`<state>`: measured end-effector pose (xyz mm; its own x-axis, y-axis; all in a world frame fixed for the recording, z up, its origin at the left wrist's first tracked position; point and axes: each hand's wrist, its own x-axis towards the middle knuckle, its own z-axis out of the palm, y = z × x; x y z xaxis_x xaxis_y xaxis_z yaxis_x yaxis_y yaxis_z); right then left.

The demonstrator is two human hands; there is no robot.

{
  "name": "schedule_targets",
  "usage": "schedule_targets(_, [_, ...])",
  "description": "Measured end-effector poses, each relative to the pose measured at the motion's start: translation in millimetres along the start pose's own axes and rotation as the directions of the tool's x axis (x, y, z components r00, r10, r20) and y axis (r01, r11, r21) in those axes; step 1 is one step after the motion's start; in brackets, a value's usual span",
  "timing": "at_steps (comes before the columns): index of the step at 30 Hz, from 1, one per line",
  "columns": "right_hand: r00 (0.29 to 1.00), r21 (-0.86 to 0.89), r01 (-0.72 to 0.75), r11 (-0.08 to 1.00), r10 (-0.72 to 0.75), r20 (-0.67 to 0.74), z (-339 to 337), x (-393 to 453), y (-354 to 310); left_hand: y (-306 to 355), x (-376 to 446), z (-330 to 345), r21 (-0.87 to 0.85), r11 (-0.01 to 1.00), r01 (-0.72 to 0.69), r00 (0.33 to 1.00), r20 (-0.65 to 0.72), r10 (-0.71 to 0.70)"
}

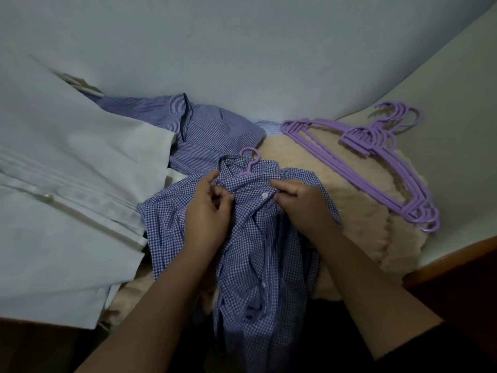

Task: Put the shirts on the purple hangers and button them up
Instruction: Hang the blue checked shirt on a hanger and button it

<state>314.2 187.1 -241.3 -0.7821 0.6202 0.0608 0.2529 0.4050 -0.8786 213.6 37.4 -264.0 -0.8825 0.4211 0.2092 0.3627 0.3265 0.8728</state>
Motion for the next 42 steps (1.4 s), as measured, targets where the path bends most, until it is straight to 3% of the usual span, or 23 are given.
schedule_targets(2, [1.000,-0.071,-0.008,0.997,0.009,0.020,1.2,12.0,2.9,-5.0,16.4,6.7,0.066,0.998,0.011,0.999,0.044,-0.014])
schedule_targets(5, [0.977,-0.238,-0.038,0.971,0.086,0.193,3.0,16.0,13.7,-15.6,20.9,12.5,0.233,0.972,0.017,0.979,0.192,-0.063])
schedule_targets(7, [0.970,-0.303,0.002,0.953,0.072,0.233,3.3,8.7,18.9,-17.1,11.7,11.0,0.206,0.978,0.034,0.972,0.220,-0.080])
schedule_targets(11, [0.983,-0.223,0.125,0.967,-0.151,-0.102,12.1,-28.5,15.4,-9.4,-23.2,5.9,0.001,0.999,0.033,0.999,0.025,-0.033])
schedule_targets(13, [0.971,-0.195,0.126,0.973,-0.161,-0.175,20.0,-48.2,10.6,-5.2,-42.5,3.4,-0.068,0.998,0.015,0.999,-0.036,-0.018])
schedule_targets(18, [0.985,-0.167,-0.136,0.977,0.151,0.082,35.9,-71.8,10.2,-0.5,-72.2,-0.3,-0.026,0.995,0.094,0.991,0.101,-0.091])
schedule_targets(21, [0.979,-0.150,-0.159,0.976,0.176,0.102,40.6,-73.8,10.5,-7.2,-78.4,0.3,0.028,0.986,0.164,0.974,0.151,-0.166])
schedule_targets(24, [0.979,-0.239,-0.105,0.965,0.142,0.146,42.4,-72.6,10.6,-10.0,-82.5,1.2,0.055,0.977,0.206,0.957,0.198,-0.213])
schedule_targets(27, [0.973,-0.311,-0.068,0.948,0.131,0.188,42.0,-72.2,9.2,-6.9,-84.8,2.4,0.001,0.974,0.227,0.961,0.158,-0.225])
schedule_targets(31, [0.977,-0.091,-0.197,0.976,0.203,0.064,30.6,-73.2,8.9,5.4,-83.9,-1.4,-0.145,0.957,0.252,0.967,0.076,-0.243])
schedule_targets(35, [0.959,0.169,-0.280,0.945,0.285,-0.007,13.6,-80.5,-0.5,21.2,-82.9,-7.0,-0.314,0.895,0.316,0.949,0.108,-0.297])
schedule_targets(38, [0.965,0.236,-0.254,0.938,0.263,-0.011,8.5,-89.2,-11.7,27.5,-86.1,-8.7,-0.437,0.810,0.390,0.920,0.158,-0.358])
schedule_targets(42, [0.960,0.238,-0.281,0.930,0.267,0.087,11.5,-97.0,-21.0,32.9,-90.7,-10.9,-0.539,0.697,0.473,0.876,0.203,-0.438])
